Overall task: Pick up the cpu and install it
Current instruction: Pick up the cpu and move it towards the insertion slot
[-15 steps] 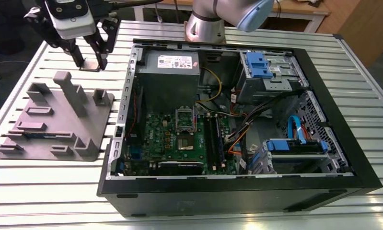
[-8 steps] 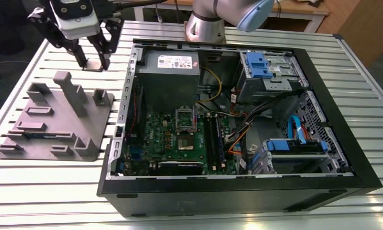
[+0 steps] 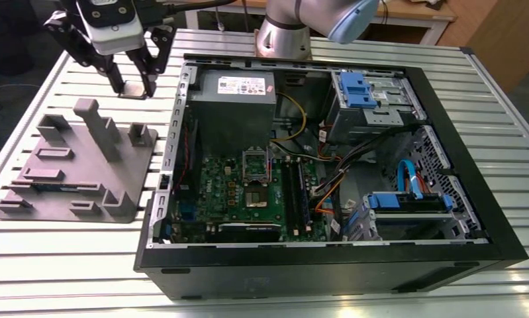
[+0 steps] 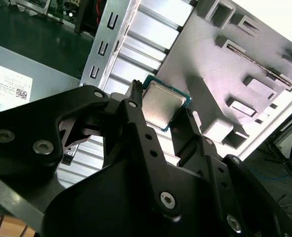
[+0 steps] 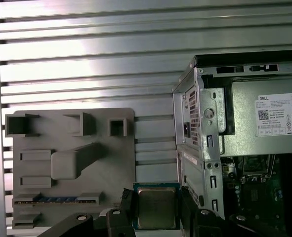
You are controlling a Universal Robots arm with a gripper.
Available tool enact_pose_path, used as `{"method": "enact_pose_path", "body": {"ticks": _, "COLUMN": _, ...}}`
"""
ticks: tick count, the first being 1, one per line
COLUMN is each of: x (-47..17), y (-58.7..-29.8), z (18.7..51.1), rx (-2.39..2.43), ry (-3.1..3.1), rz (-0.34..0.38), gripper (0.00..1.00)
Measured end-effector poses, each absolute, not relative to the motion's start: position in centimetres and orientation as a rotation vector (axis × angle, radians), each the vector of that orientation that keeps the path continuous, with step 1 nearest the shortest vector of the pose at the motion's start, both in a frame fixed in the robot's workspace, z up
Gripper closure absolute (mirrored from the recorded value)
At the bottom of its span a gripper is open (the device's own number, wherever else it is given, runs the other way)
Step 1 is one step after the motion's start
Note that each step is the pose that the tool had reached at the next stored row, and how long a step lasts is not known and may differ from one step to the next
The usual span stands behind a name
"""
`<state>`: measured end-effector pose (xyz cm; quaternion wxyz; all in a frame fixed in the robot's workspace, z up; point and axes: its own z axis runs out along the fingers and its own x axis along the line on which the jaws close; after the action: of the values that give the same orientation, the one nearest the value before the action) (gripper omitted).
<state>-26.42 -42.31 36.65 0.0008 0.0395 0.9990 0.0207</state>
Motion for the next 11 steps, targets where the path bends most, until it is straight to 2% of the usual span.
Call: {"method": "enact_pose_path", "body": {"ticks": 11, "x": -25.61, "y": -42.31, "z": 36.65, "rx": 0.124, "ry": 3.137, "rz": 0.065, "gripper": 0.53}}
